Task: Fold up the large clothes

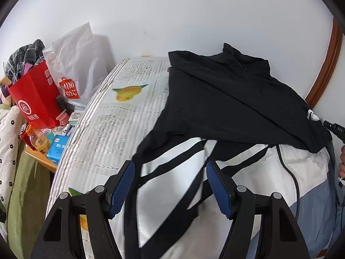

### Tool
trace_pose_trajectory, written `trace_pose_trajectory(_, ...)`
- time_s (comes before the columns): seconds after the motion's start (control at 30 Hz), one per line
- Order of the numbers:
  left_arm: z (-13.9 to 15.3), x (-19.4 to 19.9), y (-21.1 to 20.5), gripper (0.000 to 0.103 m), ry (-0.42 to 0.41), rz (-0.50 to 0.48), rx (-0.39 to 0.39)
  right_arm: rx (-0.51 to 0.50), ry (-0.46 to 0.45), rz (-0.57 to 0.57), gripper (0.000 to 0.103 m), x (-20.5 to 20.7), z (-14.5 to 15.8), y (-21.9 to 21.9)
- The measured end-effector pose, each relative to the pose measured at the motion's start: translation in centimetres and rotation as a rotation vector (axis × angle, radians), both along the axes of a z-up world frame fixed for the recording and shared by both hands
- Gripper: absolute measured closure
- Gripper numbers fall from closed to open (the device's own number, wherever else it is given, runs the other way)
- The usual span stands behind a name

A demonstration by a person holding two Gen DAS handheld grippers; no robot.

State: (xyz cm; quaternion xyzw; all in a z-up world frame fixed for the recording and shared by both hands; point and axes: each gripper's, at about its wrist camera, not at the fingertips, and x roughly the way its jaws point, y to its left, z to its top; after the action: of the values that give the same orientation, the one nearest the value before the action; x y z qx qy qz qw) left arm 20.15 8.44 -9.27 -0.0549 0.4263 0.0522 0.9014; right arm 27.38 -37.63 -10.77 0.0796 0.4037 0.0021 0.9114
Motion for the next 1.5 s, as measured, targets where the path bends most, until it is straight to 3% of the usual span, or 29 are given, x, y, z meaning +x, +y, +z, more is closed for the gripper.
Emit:
trace_pose_trajectory(0.07,0.1,0.2,-0.6,0.036,0.007,0.000,0.005,0.018,0.012,-0.015,0.085,-0.3,-0.2,-2.0)
trace_pose_trajectory(0.2,0.3,0.4,-2.0,0.036,0.012,-0.004,0.010,0.044,-0.022,0.011,0.049,-2.8,0.4,-3.6)
trace_pose_trajectory(0.23,0.4,0.3,-2.4,0.036,0.013,-0.007,0.010,0.036,-0.028,0.036,0.044,-3.9,0.6,-3.6)
trace_pose_trajectory(0.4,0.6,-0.1,-3.7,0.036,0.008,-0.010,0.011,-0.007,-0.028,0.155,0.037,-6.2,0.0,-2.9)
trace_pose_trajectory(0.6,0.3,-0.6,-5.4,0.035,0.024,0.001,0.026,-0.198,0.013,0.175,0.036,-5.0,-2.9,-0.6)
trace_pose_trajectory(0.67,0.2,-0.7,-5.8,0.035,0.028,0.007,0.032,-0.199,0.019,0.159,0.038,-3.8,-3.6,-0.6)
trace_pose_trajectory(0.77,0.0,-0.9,-6.3,0.035,0.038,0.014,0.029,-0.167,0.050,0.116,0.058,-1.6,-4.5,-1.1)
trace_pose_trajectory(0.83,-0.1,-1.1,-6.5,0.035,0.041,0.021,0.032,-0.175,0.055,0.073,0.079,-0.6,-4.7,-1.8)
trace_pose_trajectory(0.9,0.0,-1.2,-6.5,0.035,0.041,0.026,0.031,-0.137,0.044,0.009,0.088,-0.2,-4.3,-3.6)
trace_pose_trajectory(1.0,0.2,-1.5,-6.4,0.035,0.036,0.035,0.043,-0.037,0.032,-0.057,0.087,-0.5,-3.8,-7.0)
trace_pose_trajectory(1.17,0.7,-1.8,-6.7,0.035,0.022,0.030,0.043,-0.003,0.034,-0.025,0.084,-2.7,-2.6,-8.5)
trace_pose_trajectory(1.27,1.1,-1.8,-7.2,0.035,0.013,0.014,0.036,-0.032,0.003,0.001,0.073,-5.4,-1.4,-8.5)
trace_pose_trajectory(1.43,1.8,-2.1,-8.4,0.035,-0.005,-0.028,0.035,-0.089,-0.021,-0.039,0.044,-11.2,-0.1,-10.4)
trace_pose_trajectory(1.5,2.0,-2.3,-8.9,0.035,-0.011,-0.043,0.034,-0.088,-0.006,-0.051,0.039,-13.6,-0.1,-11.7)
